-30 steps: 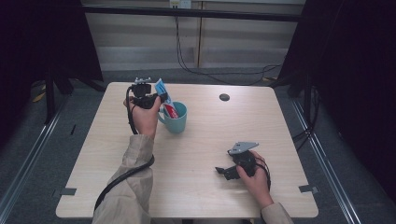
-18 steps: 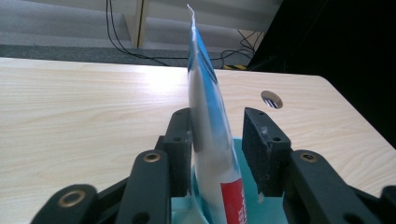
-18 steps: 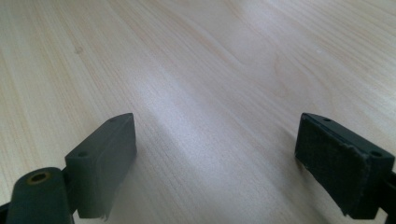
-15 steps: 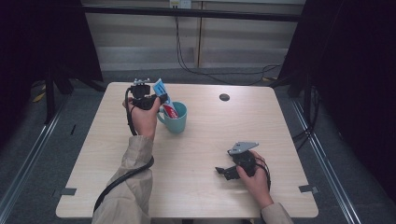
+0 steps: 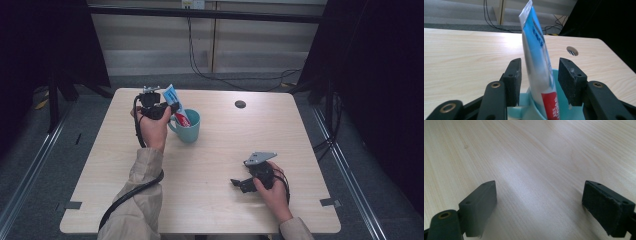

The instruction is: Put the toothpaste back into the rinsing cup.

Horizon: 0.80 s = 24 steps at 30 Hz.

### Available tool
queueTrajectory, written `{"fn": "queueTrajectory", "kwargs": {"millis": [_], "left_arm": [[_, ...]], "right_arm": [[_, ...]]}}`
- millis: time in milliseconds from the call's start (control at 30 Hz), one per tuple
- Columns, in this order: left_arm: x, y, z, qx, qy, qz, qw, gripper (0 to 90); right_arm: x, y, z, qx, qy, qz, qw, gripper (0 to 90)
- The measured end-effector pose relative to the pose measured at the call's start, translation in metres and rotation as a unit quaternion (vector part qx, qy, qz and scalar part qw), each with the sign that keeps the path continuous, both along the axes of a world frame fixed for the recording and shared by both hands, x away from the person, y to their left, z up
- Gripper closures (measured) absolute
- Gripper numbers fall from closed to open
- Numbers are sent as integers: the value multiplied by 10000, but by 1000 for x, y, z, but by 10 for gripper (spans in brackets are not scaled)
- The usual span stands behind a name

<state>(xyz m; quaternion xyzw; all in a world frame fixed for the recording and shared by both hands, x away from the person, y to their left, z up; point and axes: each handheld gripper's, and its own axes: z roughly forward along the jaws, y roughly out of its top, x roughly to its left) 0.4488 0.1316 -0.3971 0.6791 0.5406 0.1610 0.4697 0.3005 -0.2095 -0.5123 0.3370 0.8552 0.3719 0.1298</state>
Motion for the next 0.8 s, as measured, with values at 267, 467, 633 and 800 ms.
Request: {"fn": "queueTrajectory", "kwargs": {"millis": [267, 467, 633, 800], "left_arm": [[-5, 5, 0, 20, 8, 0, 10000, 524], [-8, 10, 1, -55, -11, 58, 10000, 487], [-10, 12, 1, -38, -11, 43, 10000, 461], [-12, 13, 0, -48, 0, 58, 10000, 422]], "right_arm": [[0, 0, 0, 1, -2, -6, 10000, 119], [0, 0, 0, 1, -4, -7, 10000, 119], [0, 0, 0, 2, 0, -8, 10000, 119], [0, 0, 0, -4, -4, 0, 10000, 119]]}}
